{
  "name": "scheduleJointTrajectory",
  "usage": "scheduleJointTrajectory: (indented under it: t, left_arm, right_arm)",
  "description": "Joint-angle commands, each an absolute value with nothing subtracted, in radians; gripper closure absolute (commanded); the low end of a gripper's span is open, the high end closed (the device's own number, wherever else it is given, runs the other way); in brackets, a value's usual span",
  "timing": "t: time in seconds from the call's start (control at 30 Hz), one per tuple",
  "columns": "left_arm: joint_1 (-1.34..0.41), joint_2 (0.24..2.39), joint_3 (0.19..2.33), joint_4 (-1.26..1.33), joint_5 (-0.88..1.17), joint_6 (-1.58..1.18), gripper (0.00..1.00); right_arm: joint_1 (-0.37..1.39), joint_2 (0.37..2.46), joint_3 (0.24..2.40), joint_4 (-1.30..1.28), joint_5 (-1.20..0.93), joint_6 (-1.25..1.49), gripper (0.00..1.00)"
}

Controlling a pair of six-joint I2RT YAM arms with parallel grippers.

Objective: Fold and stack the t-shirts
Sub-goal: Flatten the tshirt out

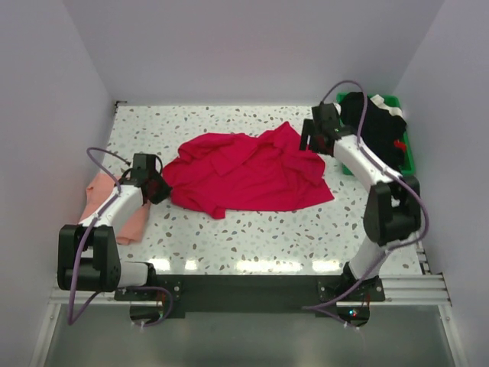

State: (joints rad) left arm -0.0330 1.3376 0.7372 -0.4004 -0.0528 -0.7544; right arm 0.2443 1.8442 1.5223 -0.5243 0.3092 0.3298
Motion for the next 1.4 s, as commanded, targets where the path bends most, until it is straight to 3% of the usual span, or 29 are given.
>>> scheduleJointTrajectory:
  t: [0.0, 0.13, 0.23, 0.43, 0.83, 0.93, 0.97, 1.07, 1.37]
  left_arm:
    - [-0.025, 1.31, 0.738, -0.36, -0.014, -0.727, 1.0]
    - [-0.025, 1.307, 0.752, -0.368, -0.006, -0.719, 1.0]
    - [-0.025, 1.307, 0.75, -0.368, 0.031, -0.718, 1.0]
    - [-0.025, 1.296, 0.738, -0.365, 0.037, -0.718, 1.0]
    - [-0.023, 1.279, 0.732, -0.374, 0.032, -0.713, 1.0]
    - [-0.023, 1.273, 0.732, -0.379, 0.029, -0.712, 1.0]
    - [-0.021, 1.273, 0.732, -0.38, 0.029, -0.71, 1.0]
    - [-0.018, 1.259, 0.735, -0.388, 0.028, -0.709, 1.0]
    - [-0.008, 1.177, 0.738, -0.445, 0.003, -0.701, 1.0]
  right_arm:
    - [0.249, 1.619, 1.222, -0.411, 0.279, 0.474, 0.21]
    - [0.249, 1.459, 0.927, -0.319, 0.252, 0.557, 0.3]
    - [0.25, 1.422, 0.856, -0.317, 0.259, 0.587, 0.39]
    - [0.216, 1.462, 0.813, -0.328, 0.339, 0.592, 0.4]
    - [0.143, 1.592, 0.808, -0.232, 0.256, 0.62, 0.45]
    - [0.141, 1.586, 0.801, -0.238, 0.249, 0.621, 0.65]
    - [0.14, 1.565, 0.798, -0.244, 0.244, 0.62, 0.78]
    - [0.13, 1.502, 0.773, -0.278, 0.219, 0.617, 0.91]
    - [0.104, 1.122, 0.735, -0.491, 0.173, 0.617, 0.98]
